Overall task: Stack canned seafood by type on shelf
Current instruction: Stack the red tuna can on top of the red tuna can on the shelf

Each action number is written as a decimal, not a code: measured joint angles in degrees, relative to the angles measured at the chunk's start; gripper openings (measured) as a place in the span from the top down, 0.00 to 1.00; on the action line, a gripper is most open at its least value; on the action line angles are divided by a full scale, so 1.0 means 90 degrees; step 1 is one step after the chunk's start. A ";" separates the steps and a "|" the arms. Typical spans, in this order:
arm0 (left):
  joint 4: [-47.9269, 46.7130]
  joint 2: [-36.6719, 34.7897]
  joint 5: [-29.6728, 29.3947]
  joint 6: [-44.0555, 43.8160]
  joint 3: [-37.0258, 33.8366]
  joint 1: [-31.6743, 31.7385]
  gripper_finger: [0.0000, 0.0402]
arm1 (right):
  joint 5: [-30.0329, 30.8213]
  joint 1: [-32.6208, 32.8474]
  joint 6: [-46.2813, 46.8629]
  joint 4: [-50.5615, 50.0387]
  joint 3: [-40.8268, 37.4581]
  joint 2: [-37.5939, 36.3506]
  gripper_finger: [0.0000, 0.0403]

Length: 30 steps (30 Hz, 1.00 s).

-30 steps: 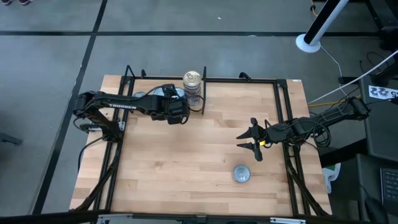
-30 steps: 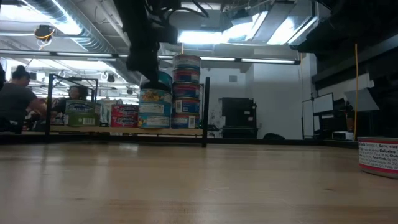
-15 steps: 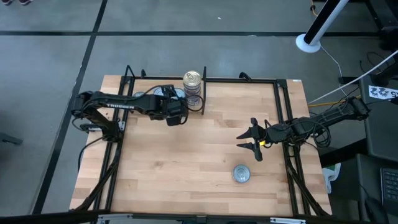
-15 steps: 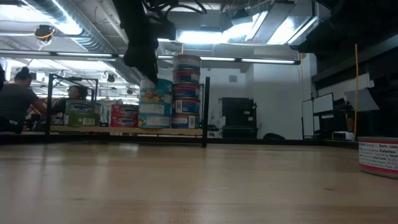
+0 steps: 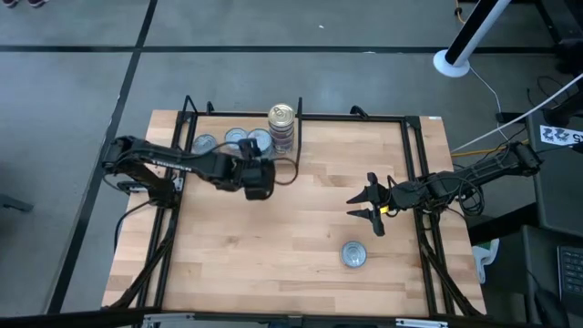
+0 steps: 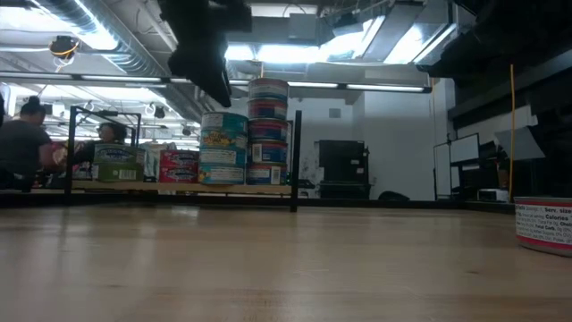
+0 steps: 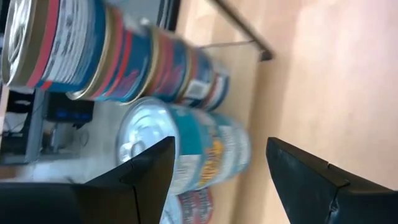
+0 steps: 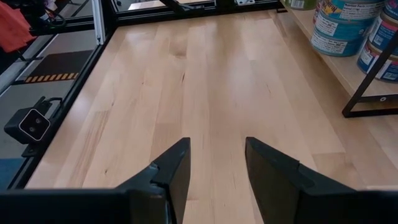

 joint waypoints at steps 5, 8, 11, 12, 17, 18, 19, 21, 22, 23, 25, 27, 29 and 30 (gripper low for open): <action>0.0209 0.0000 0.0070 -0.0662 -0.0019 -0.0552 0.38 | 0.0000 -0.0001 0.0000 -0.0002 0.0000 0.0000 0.62; 0.0553 0.0000 0.0380 -0.1310 -0.0049 -0.0816 0.38 | 0.0000 0.0000 0.0000 -0.0002 0.0000 0.0000 0.62; 0.1070 0.0035 0.0730 -0.1928 -0.0049 -0.1029 0.38 | -0.0093 0.0000 0.0008 -0.0015 0.0000 0.0000 0.62; 0.1223 0.0040 0.0807 -0.2101 -0.0049 -0.1091 0.38 | -0.0197 -0.0002 0.0027 -0.0028 0.0000 0.0000 0.62; 0.2197 0.0212 0.0998 -0.2929 -0.0051 -0.1320 0.38 | -0.1198 0.0000 0.0066 -0.0238 0.0000 0.0053 0.62; 0.2415 0.0268 0.1075 -0.3016 -0.0051 -0.1336 0.38 | -0.1436 0.0000 0.0181 -0.0298 0.0000 0.0083 0.62; 0.2596 0.0340 0.1160 -0.3093 -0.0051 -0.1366 0.38 | -0.1624 0.0000 0.0337 -0.0416 0.0000 0.0121 0.62; 0.2885 0.0504 0.1258 -0.3184 -0.0051 -0.1406 0.38 | -0.1920 0.0000 0.0775 -0.0509 0.0000 0.0257 0.62; 0.3011 0.0595 0.1291 -0.3195 -0.0051 -0.1422 0.38 | -0.2022 0.0000 0.0987 -0.0619 0.0000 0.0326 0.62; 0.3116 0.0698 0.1296 -0.3195 -0.0051 -0.1440 0.38 | -0.2072 0.0000 0.1193 -0.0748 0.0000 0.0415 0.62; 0.3301 0.0875 0.1304 -0.3184 -0.0051 -0.1468 0.38 | -0.2118 0.0000 0.1543 -0.0938 0.0000 0.0618 0.62; 0.3452 0.1073 0.1302 -0.3195 -0.0051 -0.1488 0.38 | -0.2118 0.0000 0.1843 -0.1165 0.0000 0.0833 0.62; 0.3504 0.1273 0.1309 -0.3195 -0.0058 -0.1499 0.38 | -0.2236 0.0000 0.2045 -0.1311 0.0000 0.1077 0.62; 0.3541 0.1361 0.1321 -0.3195 -0.0058 -0.1500 0.38 | -0.2357 0.0000 0.2064 -0.1323 0.0000 0.1201 0.62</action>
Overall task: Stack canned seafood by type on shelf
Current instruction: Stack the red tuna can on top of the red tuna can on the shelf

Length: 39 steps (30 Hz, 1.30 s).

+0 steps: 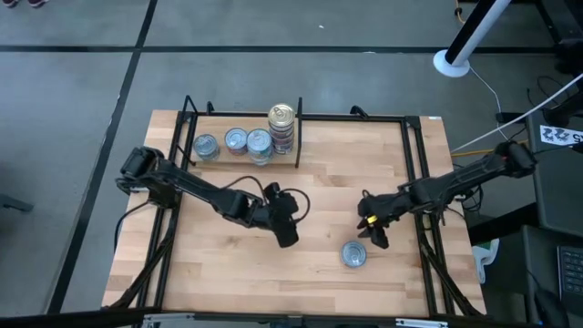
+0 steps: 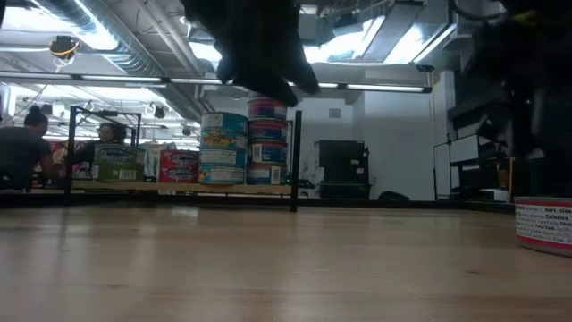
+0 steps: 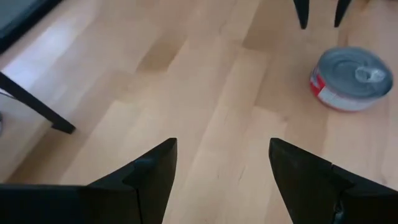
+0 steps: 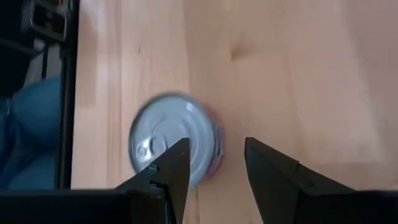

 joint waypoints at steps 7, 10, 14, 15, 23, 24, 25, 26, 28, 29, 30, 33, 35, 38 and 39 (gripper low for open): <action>0.0015 0.0483 0.0060 -0.0004 -0.0002 0.0000 0.38 | -0.0787 0.0000 0.0016 -0.0003 -0.0002 0.0822 0.62; 0.0002 0.0583 0.0066 -0.0102 -0.0004 0.0001 0.38 | -0.0956 0.0000 0.0013 0.0049 -0.0002 0.1117 0.62; 0.0027 0.0574 0.0073 -0.0148 -0.0005 0.0002 0.38 | -0.1140 0.0000 -0.0008 0.0227 -0.0002 0.1385 0.62; 0.0021 0.0565 0.0075 -0.0148 -0.0005 0.0002 0.38 | -0.1140 0.0000 -0.0014 0.0260 -0.0002 0.1438 0.62; 0.0017 0.0556 0.0075 -0.0151 -0.0005 0.0002 0.38 | -0.1154 0.0000 -0.0027 0.0363 0.0005 0.1770 0.62; 0.0018 0.0555 0.0073 -0.0150 -0.0005 0.0002 0.38 | -0.1177 0.0000 -0.0025 0.0382 0.0007 0.1804 0.62; 0.0016 0.0555 0.0075 -0.0151 -0.0005 0.0002 0.38 | -0.1189 0.0000 -0.0026 0.0400 0.0011 0.1823 0.62; 0.0013 0.0555 0.0075 -0.0150 -0.0005 0.0005 0.38 | -0.1189 0.0000 -0.0024 0.0406 0.0012 0.1834 0.62; 0.0015 0.0555 0.0073 -0.0149 -0.0005 0.0005 0.38 | -0.1197 0.0000 -0.0012 0.0421 0.0012 0.1844 0.63; 0.0015 0.0555 0.0073 -0.0148 -0.0005 0.0005 0.38 | -0.1198 0.0000 -0.0003 0.0438 0.0012 0.1847 0.64; 0.0013 0.0555 0.0073 -0.0148 -0.0005 0.0005 0.38 | -0.1198 0.0000 0.0008 0.0476 0.0010 0.1849 0.65; 0.0015 0.0555 0.0073 -0.0148 -0.0005 0.0005 0.38 | -0.1189 0.0000 0.0017 0.0611 0.0010 0.1854 0.72; 0.0015 0.0555 0.0073 -0.0149 -0.0005 0.0005 0.38 | -0.1202 0.0000 0.0017 0.0651 0.0007 0.1854 0.78; 0.0021 0.0555 0.0073 -0.0152 -0.0005 0.0005 0.38 | -0.1230 0.0000 0.0030 0.0668 0.0007 0.1854 0.86; 0.0038 0.0555 0.0073 -0.0148 -0.0005 0.0005 0.38 | -0.1230 0.0000 0.0034 0.0674 0.0010 0.1854 0.89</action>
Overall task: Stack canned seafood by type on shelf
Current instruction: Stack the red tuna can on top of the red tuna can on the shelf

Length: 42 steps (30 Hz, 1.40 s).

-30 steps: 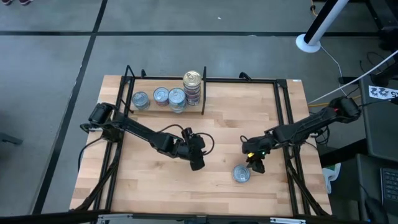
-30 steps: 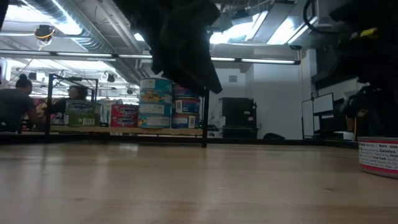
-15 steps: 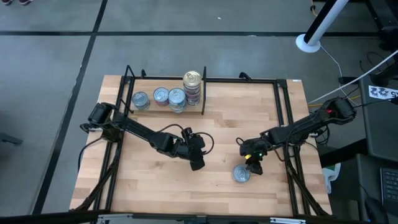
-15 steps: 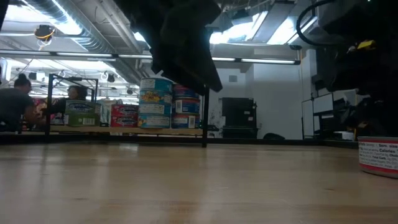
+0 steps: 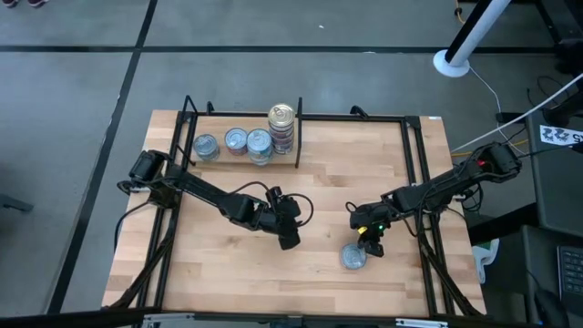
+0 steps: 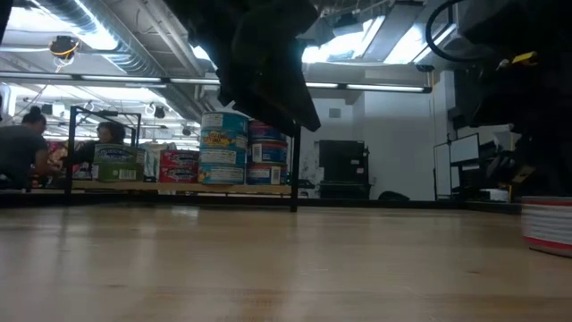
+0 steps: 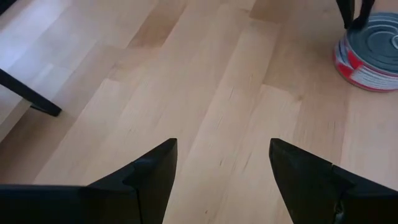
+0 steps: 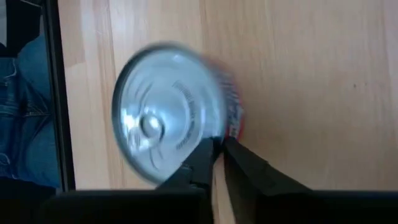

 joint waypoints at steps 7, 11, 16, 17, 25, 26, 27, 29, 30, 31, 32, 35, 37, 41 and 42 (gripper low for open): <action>0.0581 0.0000 -0.0002 0.0002 0.0000 0.0015 0.38 | 0.0034 0.0000 -0.0006 0.0033 0.0000 -0.0002 0.98; 0.0875 -0.0002 0.0000 -0.0084 0.0002 0.0012 0.38 | 0.0040 0.0000 0.0000 0.0146 -0.0007 0.0000 0.99; 0.1049 -0.0005 0.0000 -0.0470 0.0002 0.0012 0.38 | 0.0203 0.0000 -0.0002 0.0439 -0.0022 0.0015 0.99; 0.1061 -0.0005 0.0000 -0.0525 0.0002 0.0012 0.38 | 0.0279 0.0000 0.0000 0.0469 -0.0022 0.0015 0.99; 0.1075 -0.0005 0.0490 -0.1287 0.0002 0.0091 0.38 | 0.0865 -0.0017 -0.0016 0.0742 -0.0022 0.0015 1.00; 0.1075 -0.0005 0.0579 -0.1466 0.0002 0.0117 0.38 | 0.0913 -0.0053 -0.0023 0.0776 -0.0022 0.0015 1.00; 0.1075 -0.0005 0.0656 -0.1653 0.0002 0.0141 0.38 | 0.0957 -0.0094 -0.0026 0.0794 -0.0022 0.0015 1.00; 0.1075 -0.0005 0.0782 -0.2038 0.0002 0.0195 0.38 | 0.1070 -0.0209 -0.0027 0.0805 -0.0022 0.0015 1.00; 0.1075 -0.0005 0.0852 -0.2200 0.0002 0.0225 0.38 | 0.1124 -0.0279 -0.0026 0.0822 -0.0022 0.0015 1.00; 0.1075 -0.0005 0.0935 -0.2353 0.0002 0.0250 0.38 | 0.1167 -0.0357 -0.0028 0.0844 -0.0022 0.0015 1.00; 0.1076 -0.0005 0.1019 -0.2509 0.0002 0.0275 0.38 | 0.1177 -0.0438 -0.0053 0.0870 -0.0022 0.0015 1.00; 0.1079 -0.0005 0.1265 -0.2914 0.0002 0.0341 0.38 | 0.1197 -0.0681 -0.0104 0.1086 -0.0022 0.0015 1.00; 0.1084 -0.0005 0.1407 -0.3085 0.0002 0.0372 0.38 | 0.1205 -0.0825 -0.0253 0.1253 -0.0022 0.0012 1.00; 0.1086 -0.0005 0.1469 -0.3168 0.0002 0.0401 0.38 | 0.1205 -0.1080 -0.0561 0.1523 -0.0020 0.0012 1.00; 0.1087 -0.0005 0.1469 -0.3031 0.0002 0.0401 0.38 | 0.1201 -0.1137 -0.0619 0.1575 -0.0019 0.0012 1.00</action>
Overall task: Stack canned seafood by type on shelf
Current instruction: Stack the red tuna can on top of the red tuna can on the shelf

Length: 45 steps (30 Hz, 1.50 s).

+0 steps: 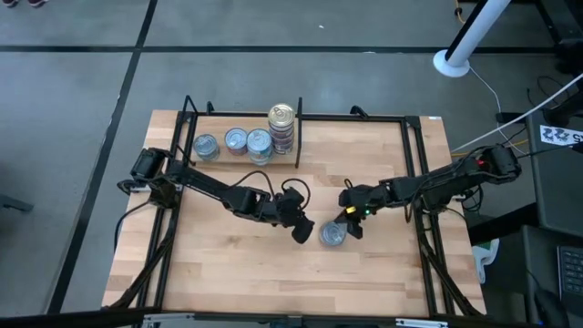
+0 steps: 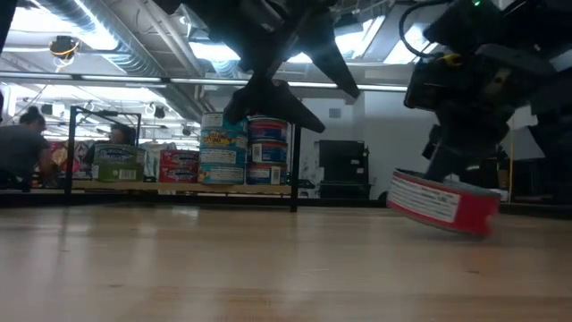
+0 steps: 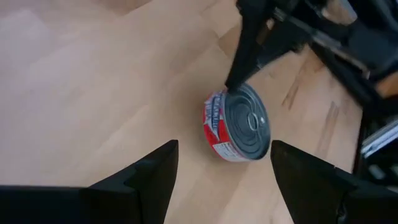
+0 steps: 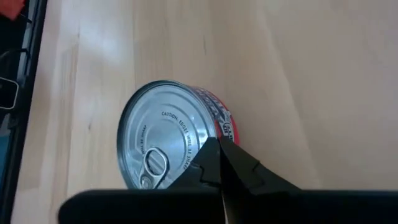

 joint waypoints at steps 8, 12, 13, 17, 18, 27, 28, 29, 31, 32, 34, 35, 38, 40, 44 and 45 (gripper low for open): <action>0.0005 0.0000 -0.0018 0.2820 0.0000 -0.0042 0.38 | 0.0049 -0.0257 -0.0468 0.0261 0.0005 0.0000 1.00; -0.0004 0.0036 -0.0034 0.4785 0.0002 -0.0137 0.38 | 0.0237 -0.0248 -0.0596 0.0255 0.0005 0.0000 1.00; -0.0014 0.0040 -0.0034 0.5245 0.0002 -0.0161 0.38 | 0.0233 -0.0240 -0.0622 0.0254 0.0005 -0.0001 1.00; 0.0006 0.0183 -0.0072 0.7276 0.0010 -0.0272 0.38 | 0.0232 -0.0241 -0.0637 0.0256 0.0007 -0.0004 1.00; 0.0073 0.0240 -0.0087 0.7792 0.0010 -0.0297 0.38 | 0.0232 -0.0240 -0.0637 0.0256 0.0007 -0.0005 1.00; 0.0766 0.1084 -0.0799 1.1129 0.0010 -0.0500 0.38 | 0.0060 -0.0238 -0.0526 0.0278 0.0010 -0.0010 1.00; 0.0886 0.1175 -0.0964 1.1311 0.0010 -0.0520 0.38 | 0.0058 -0.0237 -0.0464 0.0277 0.0010 -0.0010 1.00; 0.0996 0.1253 -0.1084 1.1468 0.0010 -0.0520 0.38 | 0.0058 -0.0238 -0.0445 0.0277 0.0010 -0.0010 1.00; 0.1166 0.1385 -0.1193 1.1737 0.0010 -0.0520 0.38 | 0.0051 -0.0240 -0.0440 0.0278 0.0010 -0.0010 1.00; 0.1215 0.1428 -0.1202 1.1888 0.0010 -0.0520 0.38 | 0.0006 -0.0240 -0.0438 0.0278 0.0010 -0.0010 1.00; 0.1262 0.1501 -0.1218 1.2256 0.0010 -0.0520 0.38 | -0.0103 -0.0240 -0.0430 0.0294 0.0010 -0.0010 1.00; 0.1282 0.1547 -0.1253 1.2424 0.0010 -0.0520 0.38 | -0.0111 -0.0238 -0.0424 0.0317 0.0010 -0.0010 1.00; 0.1536 0.1651 -0.1477 1.2642 0.0007 -0.0521 0.38 | -0.0113 -0.0237 -0.0389 0.0372 0.0010 -0.0010 1.00; 0.1771 0.1686 -0.1562 1.2647 0.0005 -0.0507 0.38 | -0.0116 -0.0239 -0.0383 0.0382 0.0012 -0.0010 1.00; 0.1938 0.1724 -0.1596 1.2769 0.0005 -0.0500 0.38 | -0.0236 -0.0237 -0.0380 0.0415 0.0012 -0.0010 1.00; 0.1938 0.1727 -0.1624 1.2793 0.0005 -0.0503 0.38 | -0.0271 -0.0237 -0.0380 0.0441 0.0012 -0.0010 1.00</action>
